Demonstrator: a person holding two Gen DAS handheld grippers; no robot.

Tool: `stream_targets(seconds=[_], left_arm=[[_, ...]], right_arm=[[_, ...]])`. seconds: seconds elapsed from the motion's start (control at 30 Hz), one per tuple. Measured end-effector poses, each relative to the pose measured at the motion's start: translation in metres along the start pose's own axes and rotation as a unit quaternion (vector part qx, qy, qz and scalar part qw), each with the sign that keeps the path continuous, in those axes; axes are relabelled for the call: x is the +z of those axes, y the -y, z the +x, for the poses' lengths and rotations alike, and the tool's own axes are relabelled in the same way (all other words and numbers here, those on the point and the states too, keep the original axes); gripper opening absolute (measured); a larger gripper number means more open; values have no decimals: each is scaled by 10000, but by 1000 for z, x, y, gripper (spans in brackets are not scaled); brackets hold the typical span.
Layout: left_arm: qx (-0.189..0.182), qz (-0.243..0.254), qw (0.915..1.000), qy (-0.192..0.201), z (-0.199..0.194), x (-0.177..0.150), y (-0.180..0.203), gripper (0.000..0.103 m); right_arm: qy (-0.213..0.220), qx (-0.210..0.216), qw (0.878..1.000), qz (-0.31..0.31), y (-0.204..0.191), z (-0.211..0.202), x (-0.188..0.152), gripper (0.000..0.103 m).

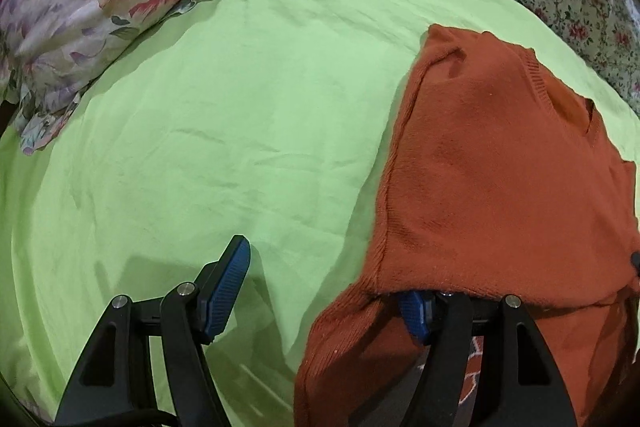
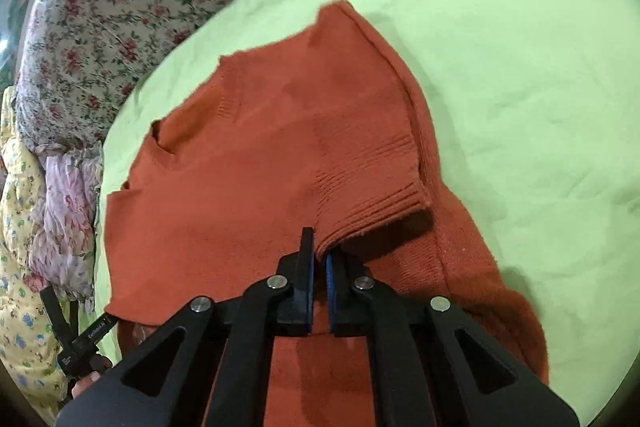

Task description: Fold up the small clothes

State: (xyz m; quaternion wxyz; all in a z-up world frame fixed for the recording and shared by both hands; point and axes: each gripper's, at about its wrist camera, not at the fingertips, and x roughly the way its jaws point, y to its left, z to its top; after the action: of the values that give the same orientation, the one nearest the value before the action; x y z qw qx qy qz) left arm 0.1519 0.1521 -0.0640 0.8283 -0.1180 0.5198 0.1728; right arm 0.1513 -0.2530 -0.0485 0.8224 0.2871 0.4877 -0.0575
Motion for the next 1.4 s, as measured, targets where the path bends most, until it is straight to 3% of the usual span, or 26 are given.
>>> stream_targets(seconds=[0.07,0.23,0.37,0.43,0.5,0.6,0.7,0.77,0.83,1.0,1.13,1.3,1.37,1.4], left_arm=[[-22,-58,10000,-26,3,-1,-1,70],[-42,-127,9999,-23,-2,-4,-6,73],[-93,-500,9987,-45,0,-8,-16,75],[84,-432,9990,-17,-2,-9,-11,75],[32,-377,9993,-71,-3,-11,-10,75],[-330,-104,9988,-338,-6,-15,-19,72],[-1176,29,9921,-424,-27,-13,-33,69],[-1405,100,9898,-218,-43,1,-35,70],[-1381,146,9903,-5,-52,29,-32,72],[-1263,324,9914,60,-23,108,2,74],[-1148,759,9903,-189,20,147,46,74],[-766,1472,9842,-619,60,152,90,73],[-716,1566,9831,-613,68,149,95,65],[-867,1553,9823,-585,70,149,94,40]], right_arm=[[141,-66,9999,35,1,-9,2,5],[-251,-273,9991,199,15,6,-2,5],[-208,-338,9992,110,12,3,-6,5],[-128,-366,9992,107,10,1,-6,5],[-195,-430,9988,117,12,5,-8,5],[-463,-421,9980,55,14,13,-10,5],[-550,-352,9979,21,13,4,-9,10],[-584,-267,9979,16,15,-3,-11,10],[-594,-223,9980,-22,16,-8,-13,11],[-661,-213,9970,-332,0,-15,-17,11],[-662,-119,9945,-802,-20,-23,-21,11],[-751,140,9924,-967,-35,-15,-17,11],[-801,180,9930,-852,-33,-9,-13,11],[-818,182,9932,-803,-32,-6,-10,11]])
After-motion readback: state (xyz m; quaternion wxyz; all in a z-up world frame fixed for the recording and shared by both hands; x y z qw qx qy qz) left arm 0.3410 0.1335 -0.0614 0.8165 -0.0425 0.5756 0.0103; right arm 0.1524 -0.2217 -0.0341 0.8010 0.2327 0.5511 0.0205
